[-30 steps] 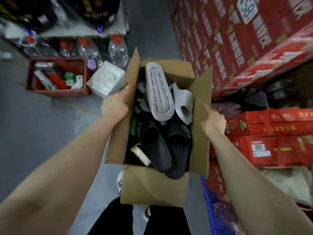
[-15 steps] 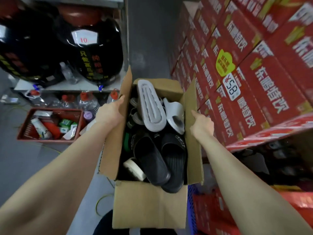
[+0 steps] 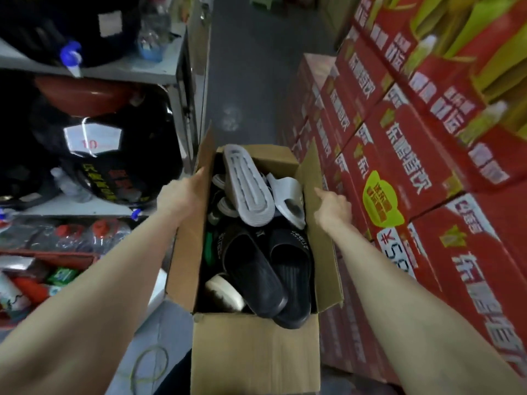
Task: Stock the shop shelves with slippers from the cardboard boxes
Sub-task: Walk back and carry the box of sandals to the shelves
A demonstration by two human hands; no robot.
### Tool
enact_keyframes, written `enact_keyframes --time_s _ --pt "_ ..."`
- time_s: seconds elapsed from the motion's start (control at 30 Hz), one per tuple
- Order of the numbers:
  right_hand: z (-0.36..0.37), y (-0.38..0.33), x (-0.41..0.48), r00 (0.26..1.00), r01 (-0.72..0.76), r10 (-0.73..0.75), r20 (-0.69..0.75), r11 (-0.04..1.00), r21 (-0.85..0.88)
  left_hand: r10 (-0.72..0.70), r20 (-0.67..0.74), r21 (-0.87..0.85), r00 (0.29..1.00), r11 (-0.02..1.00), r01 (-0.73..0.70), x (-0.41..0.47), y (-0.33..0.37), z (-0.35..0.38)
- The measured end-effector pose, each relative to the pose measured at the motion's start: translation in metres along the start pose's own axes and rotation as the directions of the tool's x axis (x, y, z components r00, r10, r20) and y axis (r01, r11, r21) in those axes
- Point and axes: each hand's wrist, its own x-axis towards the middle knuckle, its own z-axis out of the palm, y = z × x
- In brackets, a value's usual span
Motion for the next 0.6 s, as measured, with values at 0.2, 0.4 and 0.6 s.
enact_keyframes --time_s 0.2,0.4,0.6 --pt "-0.039 -0.05 0.154 1.0 0.004 -0.004 0.007 0.999 0.038 -0.038 0.013 0.026 0.999 0.999 0.038 0.156 0.044 -0.036" --pt "-0.066 -0.089 0.326 0.998 0.067 -0.068 0.007 0.998 0.015 -0.03 -0.001 0.021 1.0 0.999 0.03 0.319 0.088 -0.066" --pt "-0.095 -0.152 0.49 0.984 0.176 -0.176 -0.034 0.984 -0.011 -0.146 -0.045 -0.038 0.988 0.989 0.144 0.461 0.121 -0.094"
